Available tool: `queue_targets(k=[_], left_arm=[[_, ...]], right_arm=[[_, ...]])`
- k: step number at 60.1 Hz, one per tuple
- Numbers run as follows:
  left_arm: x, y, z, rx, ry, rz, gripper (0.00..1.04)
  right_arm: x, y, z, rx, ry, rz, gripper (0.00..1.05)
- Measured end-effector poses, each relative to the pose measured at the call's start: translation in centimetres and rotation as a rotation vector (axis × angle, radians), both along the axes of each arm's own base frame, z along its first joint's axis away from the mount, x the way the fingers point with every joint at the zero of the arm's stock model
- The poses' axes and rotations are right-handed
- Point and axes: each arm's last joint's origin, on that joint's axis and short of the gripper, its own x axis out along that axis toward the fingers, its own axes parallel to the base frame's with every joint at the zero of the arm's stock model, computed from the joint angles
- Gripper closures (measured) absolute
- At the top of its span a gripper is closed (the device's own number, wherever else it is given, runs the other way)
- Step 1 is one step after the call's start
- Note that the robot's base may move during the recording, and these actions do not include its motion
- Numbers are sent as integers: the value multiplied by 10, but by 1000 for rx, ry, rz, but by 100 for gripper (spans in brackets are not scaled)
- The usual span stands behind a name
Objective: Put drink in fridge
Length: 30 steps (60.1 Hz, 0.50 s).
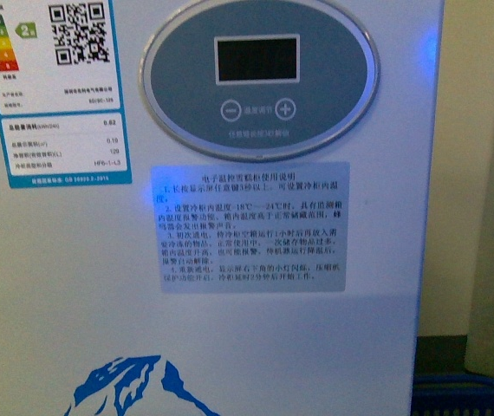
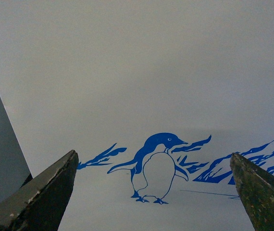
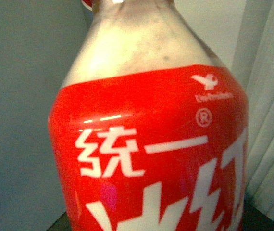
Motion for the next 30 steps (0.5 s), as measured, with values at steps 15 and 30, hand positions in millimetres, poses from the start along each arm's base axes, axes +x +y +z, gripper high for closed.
queue_targets(k=[15, 30], left_arm=[[0, 0, 0, 0, 0, 0, 8], [0, 0, 0, 0, 0, 0, 8]], right_arm=[[-71, 21, -2, 2, -96, -101, 66], [-127, 42, 9, 8, -229, -96, 66]])
